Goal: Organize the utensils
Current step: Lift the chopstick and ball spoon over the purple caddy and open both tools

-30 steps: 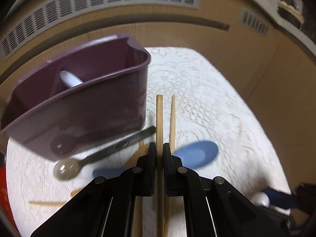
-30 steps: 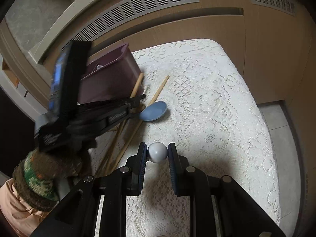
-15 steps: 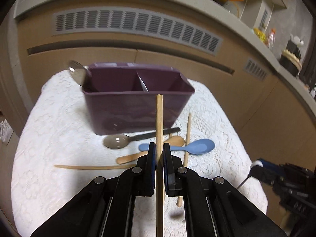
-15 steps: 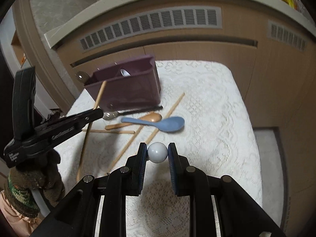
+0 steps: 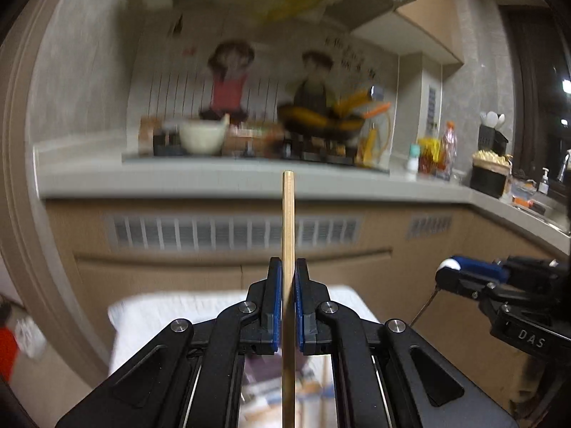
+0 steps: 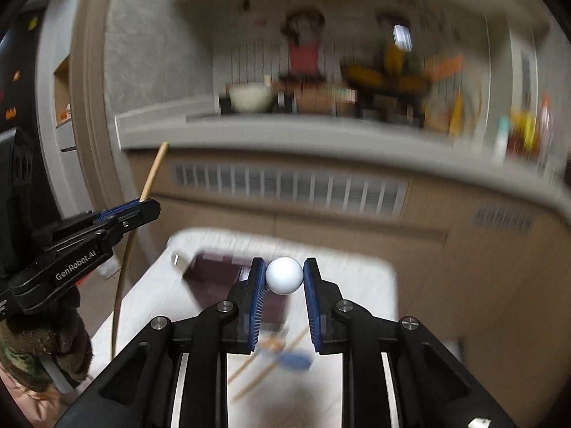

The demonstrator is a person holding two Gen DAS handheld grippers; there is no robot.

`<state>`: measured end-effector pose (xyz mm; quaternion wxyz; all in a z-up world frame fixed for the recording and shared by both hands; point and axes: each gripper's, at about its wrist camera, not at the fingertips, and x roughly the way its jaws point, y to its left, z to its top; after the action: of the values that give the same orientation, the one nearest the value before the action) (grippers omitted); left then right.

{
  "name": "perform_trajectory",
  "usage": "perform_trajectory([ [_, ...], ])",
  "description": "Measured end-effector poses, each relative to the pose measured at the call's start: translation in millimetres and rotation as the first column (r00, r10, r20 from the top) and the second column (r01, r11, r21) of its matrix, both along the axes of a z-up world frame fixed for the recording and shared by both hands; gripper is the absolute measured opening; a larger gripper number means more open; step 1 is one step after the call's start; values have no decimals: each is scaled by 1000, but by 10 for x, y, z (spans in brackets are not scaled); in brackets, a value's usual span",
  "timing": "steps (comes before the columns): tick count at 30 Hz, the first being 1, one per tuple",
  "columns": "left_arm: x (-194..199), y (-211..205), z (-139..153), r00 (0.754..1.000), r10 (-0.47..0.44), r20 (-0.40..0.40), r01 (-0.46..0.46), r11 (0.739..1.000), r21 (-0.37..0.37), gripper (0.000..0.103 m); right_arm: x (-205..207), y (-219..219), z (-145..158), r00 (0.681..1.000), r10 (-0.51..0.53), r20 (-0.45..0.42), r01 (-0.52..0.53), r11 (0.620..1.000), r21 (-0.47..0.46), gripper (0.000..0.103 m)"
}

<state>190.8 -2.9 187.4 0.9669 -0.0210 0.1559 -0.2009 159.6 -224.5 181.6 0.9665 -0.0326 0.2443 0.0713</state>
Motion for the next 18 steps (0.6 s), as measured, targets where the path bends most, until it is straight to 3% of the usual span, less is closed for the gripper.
perform_trajectory([
  [5,339,-10,230,998,17,53,-16,1000,-26,7,225,152,364,993,-16,113,27,994,-104,20],
  [9,693,101,200,1000,3,24,-1,997,-79,7,545,186,383,995,-11,97,24,991,-132,20],
  [12,995,148,46,1000,13,-9,-14,994,-108,7,859,237,240,998,6,56,3,988,-153,20],
  [18,1362,149,-383,997,74,-5,-74,994,-85,7,1344,325,-261,999,33,-27,-38,974,-223,20],
])
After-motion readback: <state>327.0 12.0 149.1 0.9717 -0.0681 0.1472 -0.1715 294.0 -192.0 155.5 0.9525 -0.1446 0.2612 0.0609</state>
